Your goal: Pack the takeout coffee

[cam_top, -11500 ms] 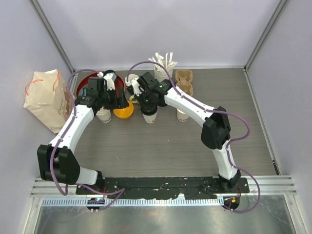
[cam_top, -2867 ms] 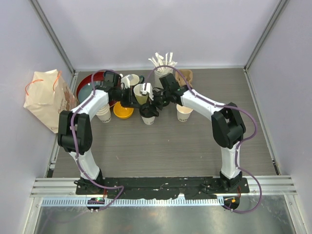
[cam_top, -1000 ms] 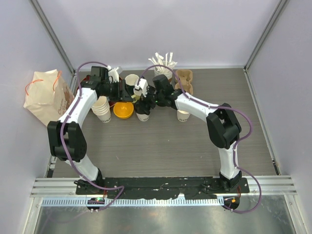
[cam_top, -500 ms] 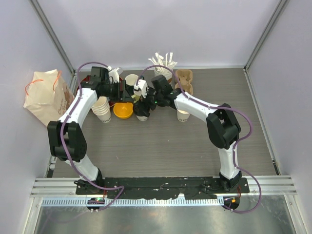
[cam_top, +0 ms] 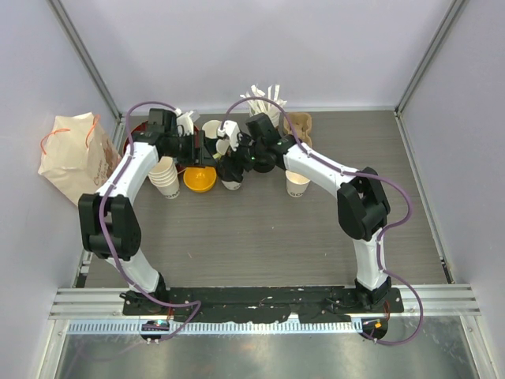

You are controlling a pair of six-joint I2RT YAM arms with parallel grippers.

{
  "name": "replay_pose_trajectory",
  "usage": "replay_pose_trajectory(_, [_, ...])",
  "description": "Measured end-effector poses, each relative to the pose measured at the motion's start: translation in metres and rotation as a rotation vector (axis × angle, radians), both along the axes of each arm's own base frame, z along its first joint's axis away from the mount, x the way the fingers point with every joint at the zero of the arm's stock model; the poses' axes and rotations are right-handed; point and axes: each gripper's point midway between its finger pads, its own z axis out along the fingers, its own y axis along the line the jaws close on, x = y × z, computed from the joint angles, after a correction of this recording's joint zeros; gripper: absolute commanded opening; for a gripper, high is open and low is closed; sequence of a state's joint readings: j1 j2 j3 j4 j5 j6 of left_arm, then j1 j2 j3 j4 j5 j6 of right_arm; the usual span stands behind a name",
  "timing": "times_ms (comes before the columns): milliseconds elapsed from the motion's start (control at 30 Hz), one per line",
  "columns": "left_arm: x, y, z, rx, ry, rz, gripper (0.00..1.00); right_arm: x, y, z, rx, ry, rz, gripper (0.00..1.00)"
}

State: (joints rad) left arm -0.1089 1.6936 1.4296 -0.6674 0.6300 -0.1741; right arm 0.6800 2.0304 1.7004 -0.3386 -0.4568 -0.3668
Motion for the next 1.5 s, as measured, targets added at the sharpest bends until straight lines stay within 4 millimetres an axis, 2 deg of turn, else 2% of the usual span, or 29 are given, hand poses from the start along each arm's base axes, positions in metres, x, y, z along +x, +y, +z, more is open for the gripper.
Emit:
replay_pose_trajectory(133, [0.000, 0.000, -0.003, 0.001, 0.008, 0.000, 0.61, 0.006, 0.001, 0.013, 0.018, -0.018, -0.004, 0.92])
replay_pose_trajectory(233, [0.000, 0.000, -0.006, 0.001, 0.017, -0.001, 0.61, 0.006, 0.001, 0.013, 0.022, -0.011, -0.001, 0.90])
replay_pose_trajectory(533, [-0.004, -0.006, -0.024, -0.026, 0.082, -0.018, 0.64, -0.009, 0.003, -0.019, 0.011, 0.096, 0.036, 0.89])
replay_pose_trajectory(667, [-0.008, -0.013, -0.034, -0.023, 0.112, -0.033, 0.64, -0.011, 0.005, -0.020, 0.023, 0.106, 0.045, 0.89])
replay_pose_trajectory(867, [-0.012, -0.025, -0.055, -0.013, 0.175, -0.046, 0.57, -0.014, 0.007, -0.021, 0.035, 0.114, 0.062, 0.91])
replay_pose_trajectory(1500, [-0.010, -0.033, -0.055, -0.011, 0.156, -0.067, 0.46, -0.010, 0.004, -0.021, 0.066, 0.115, 0.055, 0.93])
